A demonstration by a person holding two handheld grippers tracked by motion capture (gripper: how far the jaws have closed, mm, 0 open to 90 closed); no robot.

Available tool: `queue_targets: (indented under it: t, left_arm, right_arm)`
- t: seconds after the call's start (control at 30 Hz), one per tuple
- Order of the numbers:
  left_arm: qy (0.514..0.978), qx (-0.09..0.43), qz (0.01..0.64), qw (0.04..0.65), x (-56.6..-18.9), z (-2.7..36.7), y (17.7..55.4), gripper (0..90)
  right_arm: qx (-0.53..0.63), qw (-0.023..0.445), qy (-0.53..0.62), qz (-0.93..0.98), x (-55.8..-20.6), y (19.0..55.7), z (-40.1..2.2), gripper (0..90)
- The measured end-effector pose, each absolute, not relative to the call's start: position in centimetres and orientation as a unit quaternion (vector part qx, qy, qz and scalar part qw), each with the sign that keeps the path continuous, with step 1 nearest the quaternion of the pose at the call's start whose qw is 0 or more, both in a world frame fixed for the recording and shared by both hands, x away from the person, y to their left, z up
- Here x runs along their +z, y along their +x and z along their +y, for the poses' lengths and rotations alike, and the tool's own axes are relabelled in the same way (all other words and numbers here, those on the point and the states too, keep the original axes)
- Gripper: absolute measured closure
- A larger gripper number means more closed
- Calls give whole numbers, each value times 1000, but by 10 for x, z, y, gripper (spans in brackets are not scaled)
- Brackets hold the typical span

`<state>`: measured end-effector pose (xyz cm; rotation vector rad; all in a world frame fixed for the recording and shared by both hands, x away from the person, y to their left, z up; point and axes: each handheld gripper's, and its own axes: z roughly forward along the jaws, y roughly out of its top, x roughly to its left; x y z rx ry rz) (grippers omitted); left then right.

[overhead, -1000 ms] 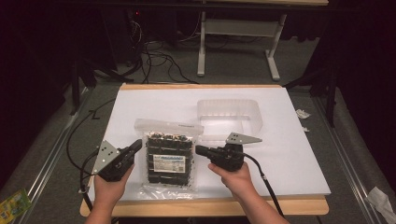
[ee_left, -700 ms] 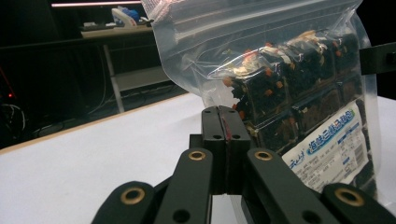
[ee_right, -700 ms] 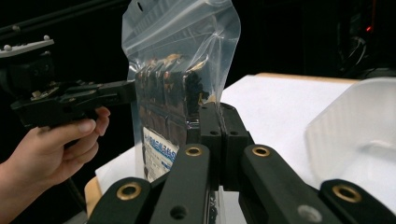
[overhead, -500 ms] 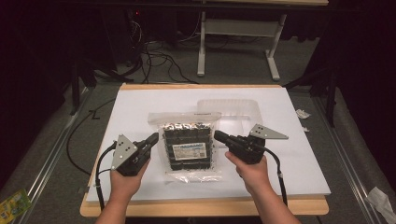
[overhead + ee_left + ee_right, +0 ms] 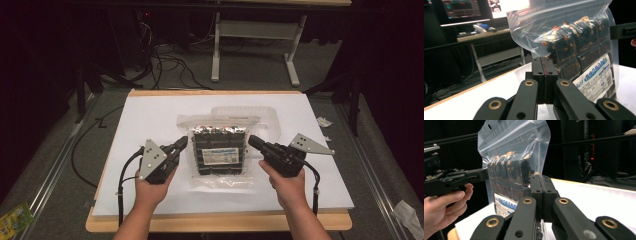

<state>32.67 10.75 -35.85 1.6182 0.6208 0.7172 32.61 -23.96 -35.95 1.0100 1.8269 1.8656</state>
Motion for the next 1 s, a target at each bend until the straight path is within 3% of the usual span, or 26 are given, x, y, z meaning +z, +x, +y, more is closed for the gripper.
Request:
queue_targets:
  t: [0.7, 0.83, 1.0]
  left_arm:
    - [729, 304, 230, 569, -390, 73, 318, 900]
    - [733, 304, 230, 563, -397, 74, 317, 900]
    - [731, 302, 229, 567, -397, 74, 315, 900]
  right_arm:
    - [610, 190, 368, 676, -396, 299, -278, 900]
    - [611, 176, 364, 680, -399, 299, -278, 852]
    - [621, 134, 346, 690, -401, 304, -279, 650]
